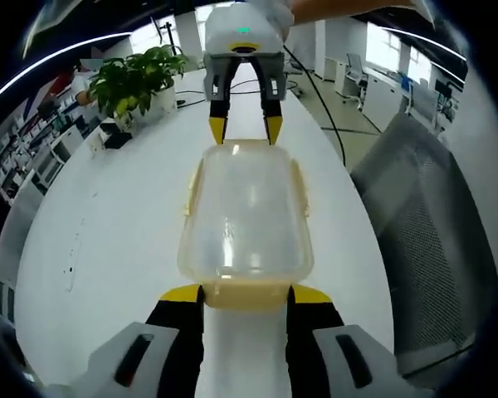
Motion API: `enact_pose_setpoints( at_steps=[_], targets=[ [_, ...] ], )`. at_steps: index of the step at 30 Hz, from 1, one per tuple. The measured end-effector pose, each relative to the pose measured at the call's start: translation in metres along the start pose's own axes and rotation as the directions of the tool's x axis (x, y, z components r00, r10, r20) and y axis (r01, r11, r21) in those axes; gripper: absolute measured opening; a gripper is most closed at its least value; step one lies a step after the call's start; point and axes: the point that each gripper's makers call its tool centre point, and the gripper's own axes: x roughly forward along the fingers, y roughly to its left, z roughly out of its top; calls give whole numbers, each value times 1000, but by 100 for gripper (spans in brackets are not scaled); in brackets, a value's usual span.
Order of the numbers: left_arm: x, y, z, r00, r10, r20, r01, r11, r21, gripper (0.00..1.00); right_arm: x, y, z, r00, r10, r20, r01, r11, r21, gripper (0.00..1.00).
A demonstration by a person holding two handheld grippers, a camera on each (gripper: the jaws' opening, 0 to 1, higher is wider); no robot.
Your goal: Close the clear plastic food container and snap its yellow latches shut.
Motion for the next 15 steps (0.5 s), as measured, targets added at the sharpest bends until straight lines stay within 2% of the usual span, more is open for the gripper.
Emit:
enact_pose_setpoints(
  at_steps=[15],
  targets=[
    [13,-2,-3,1000,-4,4,4,1000,-1,32,11,-1,-9,1000,16,-17,-17,1000,-4,36]
  ],
)
